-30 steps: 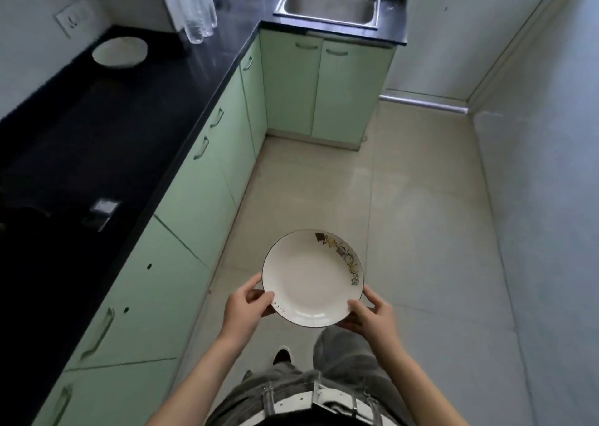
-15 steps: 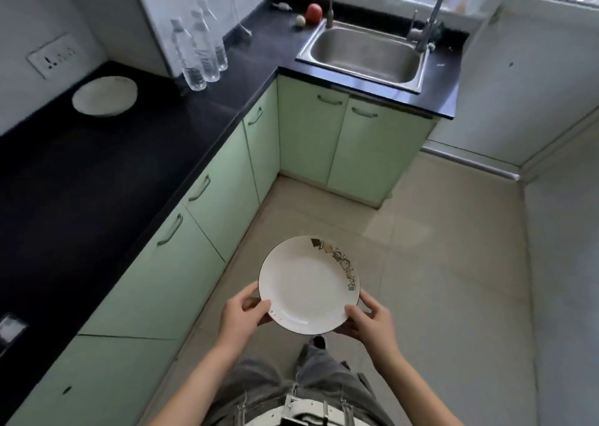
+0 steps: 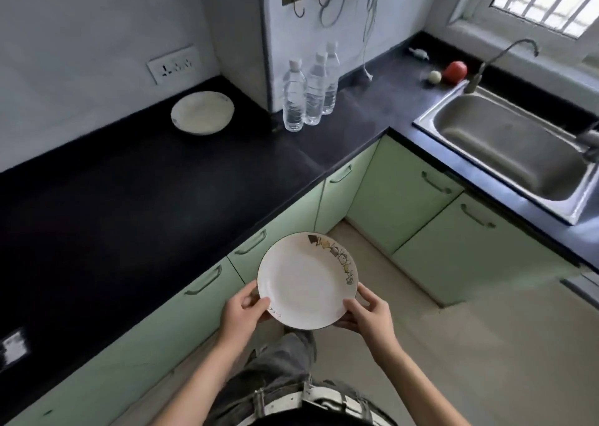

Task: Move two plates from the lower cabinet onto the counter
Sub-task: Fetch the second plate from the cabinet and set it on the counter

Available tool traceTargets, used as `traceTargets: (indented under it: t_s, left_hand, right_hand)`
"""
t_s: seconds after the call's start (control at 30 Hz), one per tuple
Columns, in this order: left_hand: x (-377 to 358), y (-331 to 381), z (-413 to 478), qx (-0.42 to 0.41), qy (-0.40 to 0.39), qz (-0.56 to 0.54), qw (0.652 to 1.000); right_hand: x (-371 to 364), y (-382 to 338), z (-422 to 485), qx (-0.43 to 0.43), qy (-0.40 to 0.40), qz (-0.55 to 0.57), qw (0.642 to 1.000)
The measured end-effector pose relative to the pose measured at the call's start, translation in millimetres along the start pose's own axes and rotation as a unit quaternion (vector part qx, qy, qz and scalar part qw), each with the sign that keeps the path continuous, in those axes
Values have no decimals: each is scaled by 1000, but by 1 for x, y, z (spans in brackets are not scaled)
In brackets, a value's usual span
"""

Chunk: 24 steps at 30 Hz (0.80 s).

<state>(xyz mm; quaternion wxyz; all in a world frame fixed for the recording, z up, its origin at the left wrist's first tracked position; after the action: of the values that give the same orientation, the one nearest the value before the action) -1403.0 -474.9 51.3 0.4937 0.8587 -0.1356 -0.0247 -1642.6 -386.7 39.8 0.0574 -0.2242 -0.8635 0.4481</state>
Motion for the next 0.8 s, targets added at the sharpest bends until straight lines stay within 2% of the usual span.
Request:
traceTargets:
  t_s: [0.2, 0.37, 0.57, 0.8]
  left_hand:
    - [31, 61, 77, -36, 60, -34, 997]
    - [60, 81, 118, -23, 129, -102, 986]
    - [95, 87, 152, -5, 226, -215, 950]
    - [167, 94, 211, -1, 332, -261, 906]
  right_hand:
    - [-56, -88, 94, 13, -64, -50, 997]
    - [-110, -146, 154, 21, -136, -102, 985]
    - [-186, -186, 224, 29, -247, -181, 951]
    - [-304, -200, 309, -8, -356, -185, 916]
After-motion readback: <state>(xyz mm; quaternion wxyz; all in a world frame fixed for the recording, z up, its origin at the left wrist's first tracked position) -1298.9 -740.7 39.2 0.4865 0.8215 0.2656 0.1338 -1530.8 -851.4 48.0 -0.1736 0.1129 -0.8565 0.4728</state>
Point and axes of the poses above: each hand's wrist, its own z-axis towards the middle knuckle, its own x-axis out of the back of the hand, y = z × x, the point moved 4 cm from there along z, towards the middle knuckle, and after that the axes turned 4 degrees about -y, right-handed, at the moved point
